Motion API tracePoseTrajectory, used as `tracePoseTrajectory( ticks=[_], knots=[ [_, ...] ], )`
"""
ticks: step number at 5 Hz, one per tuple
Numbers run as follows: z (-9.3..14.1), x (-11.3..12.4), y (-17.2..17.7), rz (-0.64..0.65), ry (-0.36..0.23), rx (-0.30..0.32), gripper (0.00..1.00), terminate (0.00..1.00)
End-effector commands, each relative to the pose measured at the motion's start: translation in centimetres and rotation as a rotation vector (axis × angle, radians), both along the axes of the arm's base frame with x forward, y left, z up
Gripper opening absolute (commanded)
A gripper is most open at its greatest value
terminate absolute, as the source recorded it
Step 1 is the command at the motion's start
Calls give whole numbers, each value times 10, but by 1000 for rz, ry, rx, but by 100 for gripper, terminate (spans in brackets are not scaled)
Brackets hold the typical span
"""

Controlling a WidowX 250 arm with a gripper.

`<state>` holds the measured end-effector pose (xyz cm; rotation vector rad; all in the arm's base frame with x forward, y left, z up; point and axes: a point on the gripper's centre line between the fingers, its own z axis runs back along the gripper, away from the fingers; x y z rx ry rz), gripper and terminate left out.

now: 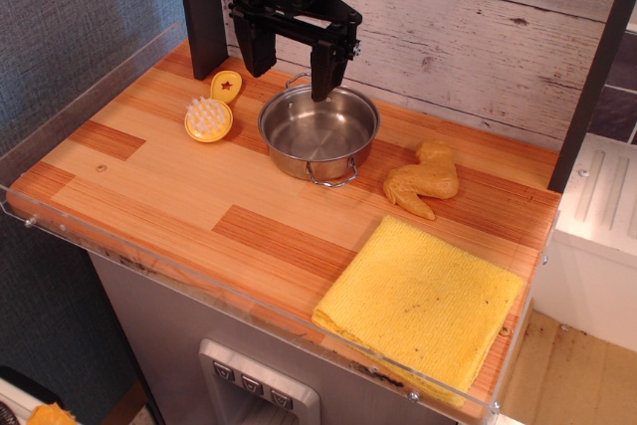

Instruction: Place the yellow towel in front of the pot.

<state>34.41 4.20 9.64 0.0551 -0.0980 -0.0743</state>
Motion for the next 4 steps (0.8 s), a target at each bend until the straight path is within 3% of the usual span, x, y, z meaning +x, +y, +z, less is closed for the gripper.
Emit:
tracePoseTrajectory(
  ticks=[1,4],
  knots=[
    [0,0,0,0,0,0,100,0],
    [-23,-38,-63,-83,-1,21,100,0]
  ],
)
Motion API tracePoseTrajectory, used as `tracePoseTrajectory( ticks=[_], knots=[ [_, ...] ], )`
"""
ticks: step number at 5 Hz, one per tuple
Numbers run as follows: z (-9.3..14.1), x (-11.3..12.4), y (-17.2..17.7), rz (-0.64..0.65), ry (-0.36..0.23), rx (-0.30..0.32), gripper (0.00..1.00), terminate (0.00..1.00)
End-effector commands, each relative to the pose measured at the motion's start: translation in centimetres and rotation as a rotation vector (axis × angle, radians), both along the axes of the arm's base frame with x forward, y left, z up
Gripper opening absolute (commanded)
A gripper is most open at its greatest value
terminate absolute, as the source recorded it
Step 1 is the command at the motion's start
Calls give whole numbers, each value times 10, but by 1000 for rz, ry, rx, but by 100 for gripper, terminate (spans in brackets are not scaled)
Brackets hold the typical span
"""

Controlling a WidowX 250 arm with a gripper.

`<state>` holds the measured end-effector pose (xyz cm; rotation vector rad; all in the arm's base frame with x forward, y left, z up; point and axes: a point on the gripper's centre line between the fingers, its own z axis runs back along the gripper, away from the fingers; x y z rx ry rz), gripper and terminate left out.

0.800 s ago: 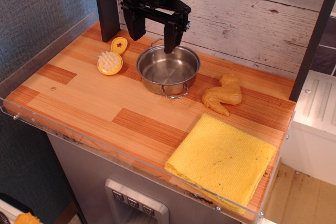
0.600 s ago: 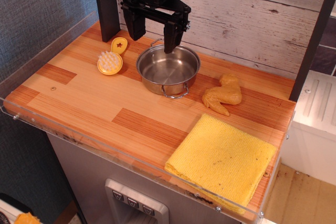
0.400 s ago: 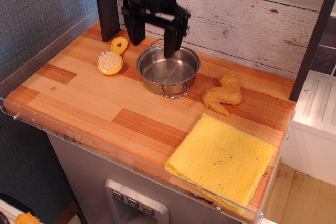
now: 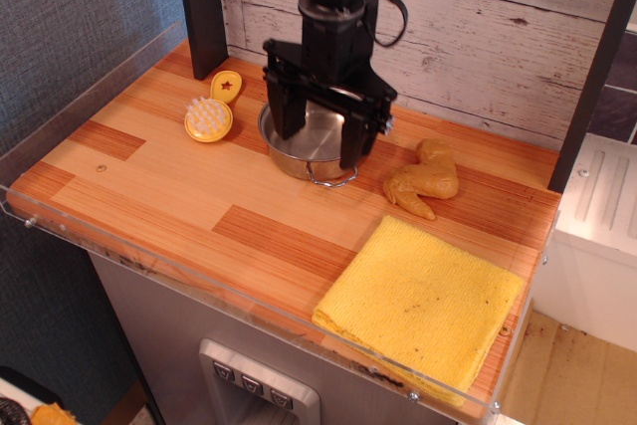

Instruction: Place the yellow towel in front of the pot.

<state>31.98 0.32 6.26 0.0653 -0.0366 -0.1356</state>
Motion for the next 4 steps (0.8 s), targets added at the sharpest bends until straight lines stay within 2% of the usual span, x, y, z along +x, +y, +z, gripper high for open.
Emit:
tracePoseTrajectory(
  ticks=[1,2,4],
  knots=[
    [2,-31,-47,-38,-76,-5,100,0],
    [-6,-42,-67,-76,-74,-42,100,0],
    [-25,-47,-103,-51,-109,-109,100,0]
  ],
)
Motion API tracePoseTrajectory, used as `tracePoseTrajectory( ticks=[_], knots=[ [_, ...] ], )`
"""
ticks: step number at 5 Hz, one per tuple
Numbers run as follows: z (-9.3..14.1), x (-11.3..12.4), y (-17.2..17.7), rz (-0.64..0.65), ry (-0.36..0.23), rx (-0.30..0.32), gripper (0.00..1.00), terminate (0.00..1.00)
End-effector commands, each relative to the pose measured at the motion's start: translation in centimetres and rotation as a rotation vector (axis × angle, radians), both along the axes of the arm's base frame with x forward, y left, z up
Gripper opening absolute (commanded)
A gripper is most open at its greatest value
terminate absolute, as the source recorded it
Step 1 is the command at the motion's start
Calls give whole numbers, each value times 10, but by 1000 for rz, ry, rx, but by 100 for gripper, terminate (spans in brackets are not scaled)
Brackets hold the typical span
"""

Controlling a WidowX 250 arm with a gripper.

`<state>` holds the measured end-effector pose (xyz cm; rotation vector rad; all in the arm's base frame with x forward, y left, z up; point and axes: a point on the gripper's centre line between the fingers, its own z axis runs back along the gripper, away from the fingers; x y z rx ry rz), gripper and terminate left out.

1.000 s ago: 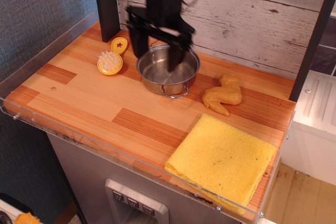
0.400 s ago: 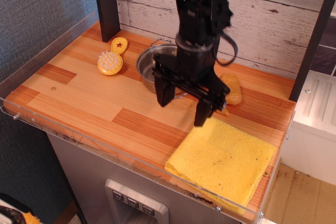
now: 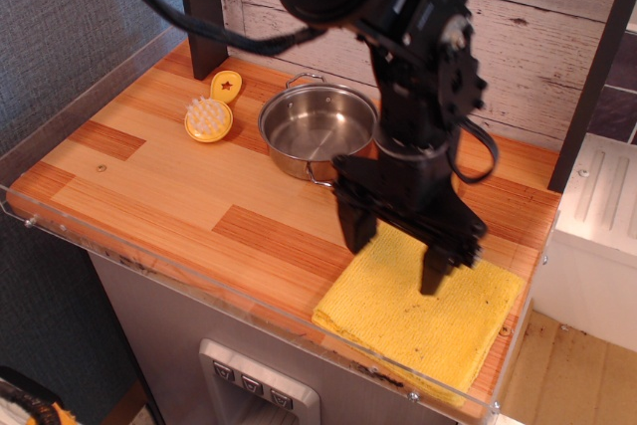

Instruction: Place the yellow towel in front of the pot.

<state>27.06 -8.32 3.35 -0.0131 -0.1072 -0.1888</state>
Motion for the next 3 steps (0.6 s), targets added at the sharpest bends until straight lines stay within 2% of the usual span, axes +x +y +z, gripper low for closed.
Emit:
tracePoseTrajectory(
  ticks=[1,2,3],
  knots=[
    [-5,0,-25,25,-43,-11,100,0],
    [-14,-5,-28,22,-12,101,100,0],
    [-23,-14,-20,30,28,184,100,0]
  ],
)
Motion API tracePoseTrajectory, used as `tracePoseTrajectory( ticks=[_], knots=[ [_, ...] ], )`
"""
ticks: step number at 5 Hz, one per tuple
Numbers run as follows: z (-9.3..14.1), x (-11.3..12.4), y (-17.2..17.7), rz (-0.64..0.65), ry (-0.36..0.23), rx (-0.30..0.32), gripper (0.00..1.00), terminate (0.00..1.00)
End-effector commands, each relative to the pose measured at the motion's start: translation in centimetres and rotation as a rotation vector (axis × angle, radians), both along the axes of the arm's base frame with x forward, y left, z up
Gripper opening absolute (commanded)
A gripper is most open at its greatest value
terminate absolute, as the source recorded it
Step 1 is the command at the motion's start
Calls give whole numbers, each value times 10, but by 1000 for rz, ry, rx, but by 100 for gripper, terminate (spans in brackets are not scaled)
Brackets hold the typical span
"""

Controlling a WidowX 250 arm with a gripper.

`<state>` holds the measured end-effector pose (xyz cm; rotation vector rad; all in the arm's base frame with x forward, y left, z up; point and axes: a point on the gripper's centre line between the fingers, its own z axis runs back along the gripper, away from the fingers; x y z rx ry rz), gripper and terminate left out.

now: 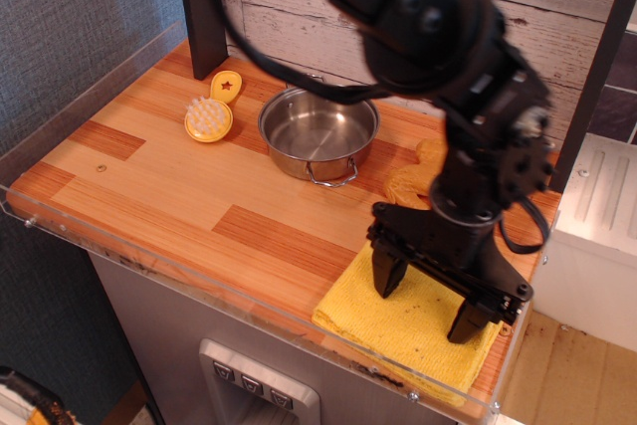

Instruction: Place the yellow towel in front of the pot.

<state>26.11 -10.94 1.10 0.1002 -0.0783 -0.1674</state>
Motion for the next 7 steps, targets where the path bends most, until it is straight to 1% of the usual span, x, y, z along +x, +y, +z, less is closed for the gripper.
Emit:
tracePoseTrajectory(
  ticks=[1,2,3,4,5,7],
  knots=[
    [-14,-13,22,59,64,73,100,0],
    [-10,-15,38,123,85,28,100,0],
    [-8,-16,54,159,105,2,100,0],
    [-9,-16,65,166,115,11,100,0],
    [-5,-14,80,151,110,14,100,0],
    [4,-6,131,138,89,-8,100,0]
  ],
)
